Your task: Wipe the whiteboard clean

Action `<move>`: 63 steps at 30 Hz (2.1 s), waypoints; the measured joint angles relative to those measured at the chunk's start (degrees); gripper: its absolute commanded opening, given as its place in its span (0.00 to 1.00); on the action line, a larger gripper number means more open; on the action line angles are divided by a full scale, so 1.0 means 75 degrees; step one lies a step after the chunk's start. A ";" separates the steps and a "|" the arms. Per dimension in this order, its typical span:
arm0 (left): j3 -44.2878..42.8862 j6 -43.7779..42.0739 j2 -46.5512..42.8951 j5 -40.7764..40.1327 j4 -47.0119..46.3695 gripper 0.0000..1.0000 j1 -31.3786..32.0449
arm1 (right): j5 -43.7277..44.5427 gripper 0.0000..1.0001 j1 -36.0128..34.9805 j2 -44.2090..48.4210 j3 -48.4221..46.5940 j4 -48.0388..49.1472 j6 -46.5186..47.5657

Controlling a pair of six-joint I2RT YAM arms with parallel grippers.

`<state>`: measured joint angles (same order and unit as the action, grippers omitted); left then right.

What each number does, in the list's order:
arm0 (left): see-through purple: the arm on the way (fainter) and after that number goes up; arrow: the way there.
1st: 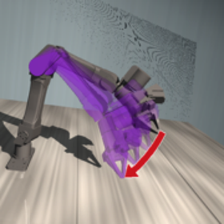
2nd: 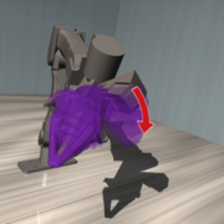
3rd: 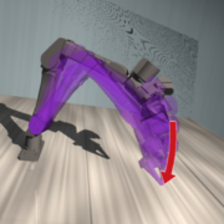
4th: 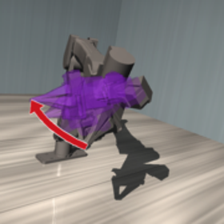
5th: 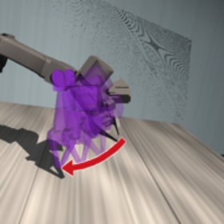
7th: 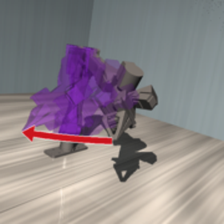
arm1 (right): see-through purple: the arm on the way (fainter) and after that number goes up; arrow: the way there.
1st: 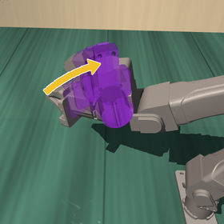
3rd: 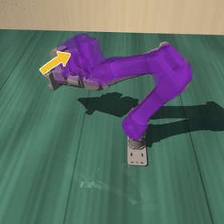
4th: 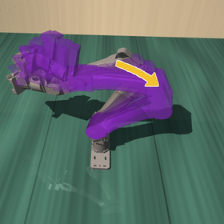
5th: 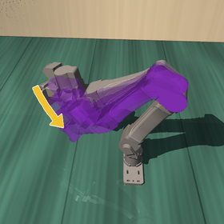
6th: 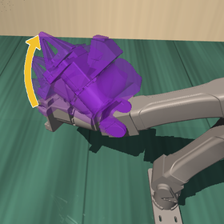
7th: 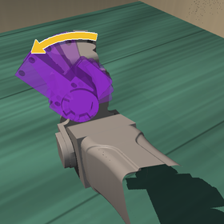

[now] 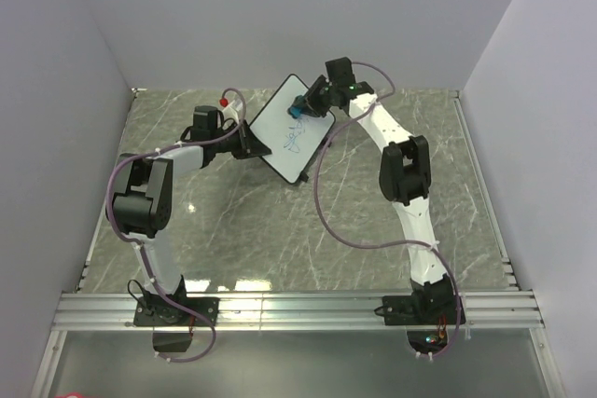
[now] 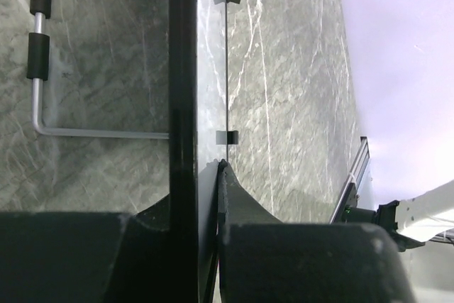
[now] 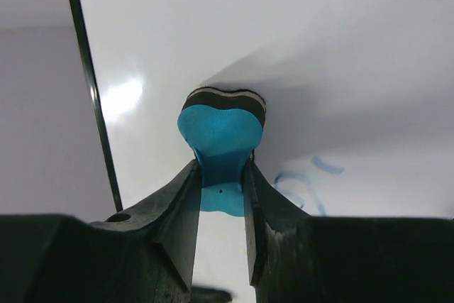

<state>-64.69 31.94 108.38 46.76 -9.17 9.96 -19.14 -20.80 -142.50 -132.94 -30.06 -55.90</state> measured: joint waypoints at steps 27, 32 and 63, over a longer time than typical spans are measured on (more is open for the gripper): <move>-0.0143 -0.0259 0.0044 0.0050 0.0210 0.00 -0.0026 | -0.1017 0.00 0.0023 0.0216 0.0297 -0.0533 -0.0041; -0.0163 -0.0309 0.0044 0.0050 0.0259 0.00 -0.0023 | -0.0772 0.00 0.0507 -0.0102 0.0076 -0.0516 -0.0175; -0.0163 -0.0309 0.0044 0.0067 0.0283 0.00 -0.0035 | -0.1716 0.00 -0.0294 0.0525 0.0851 -0.0347 0.0297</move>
<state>-65.91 29.63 108.71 47.27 -7.05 9.69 -32.01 -23.00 -138.56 -126.56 -32.67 -53.67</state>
